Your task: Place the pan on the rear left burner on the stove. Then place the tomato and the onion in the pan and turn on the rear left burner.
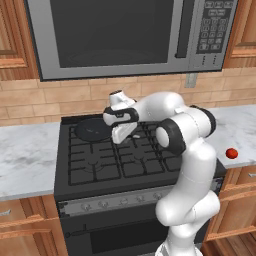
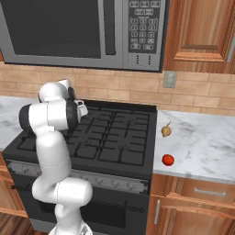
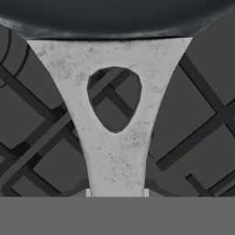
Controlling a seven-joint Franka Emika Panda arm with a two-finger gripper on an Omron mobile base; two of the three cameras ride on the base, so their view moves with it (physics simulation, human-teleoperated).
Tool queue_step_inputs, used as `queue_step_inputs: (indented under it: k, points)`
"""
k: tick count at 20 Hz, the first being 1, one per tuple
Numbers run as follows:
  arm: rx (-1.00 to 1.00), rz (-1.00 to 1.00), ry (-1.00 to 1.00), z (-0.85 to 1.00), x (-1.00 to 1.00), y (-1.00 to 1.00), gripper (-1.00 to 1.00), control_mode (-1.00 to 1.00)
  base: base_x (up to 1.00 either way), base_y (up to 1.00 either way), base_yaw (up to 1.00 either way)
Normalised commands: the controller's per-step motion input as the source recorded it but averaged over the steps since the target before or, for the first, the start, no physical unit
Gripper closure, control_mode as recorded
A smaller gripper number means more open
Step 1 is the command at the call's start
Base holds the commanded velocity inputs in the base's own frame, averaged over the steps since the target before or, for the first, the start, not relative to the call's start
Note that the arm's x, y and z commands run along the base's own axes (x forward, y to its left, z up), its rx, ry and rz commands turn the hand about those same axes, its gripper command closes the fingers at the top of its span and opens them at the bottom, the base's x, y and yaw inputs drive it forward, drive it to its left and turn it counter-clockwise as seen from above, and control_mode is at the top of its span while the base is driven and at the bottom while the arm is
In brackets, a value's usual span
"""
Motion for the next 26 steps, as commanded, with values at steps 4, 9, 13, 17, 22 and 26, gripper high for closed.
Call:
queue_step_inputs:
  k: [4,9,13,17,22,26]
  points:
    - [0.0,-0.02,0.04,-0.06,0.25,0.08,1.0,-1.0,0.0,0.0,0.0]
    - [0.0,-0.01,0.05,-0.12,0.3,0.18,1.0,-1.0,0.0,0.0,0.0]
    - [0.0,-0.01,0.05,-0.15,0.3,0.22,1.0,-1.0,0.0,0.0,0.0]
    - [-0.01,-0.02,0.06,-0.18,0.32,0.21,1.0,-1.0,0.0,0.0,0.0]
    - [-0.02,-0.03,0.05,-0.2,0.34,0.2,1.0,-1.0,0.0,0.0,0.0]
    - [-0.03,-0.04,0.05,-0.18,0.3,0.12,1.0,-1.0,0.0,0.0,0.0]
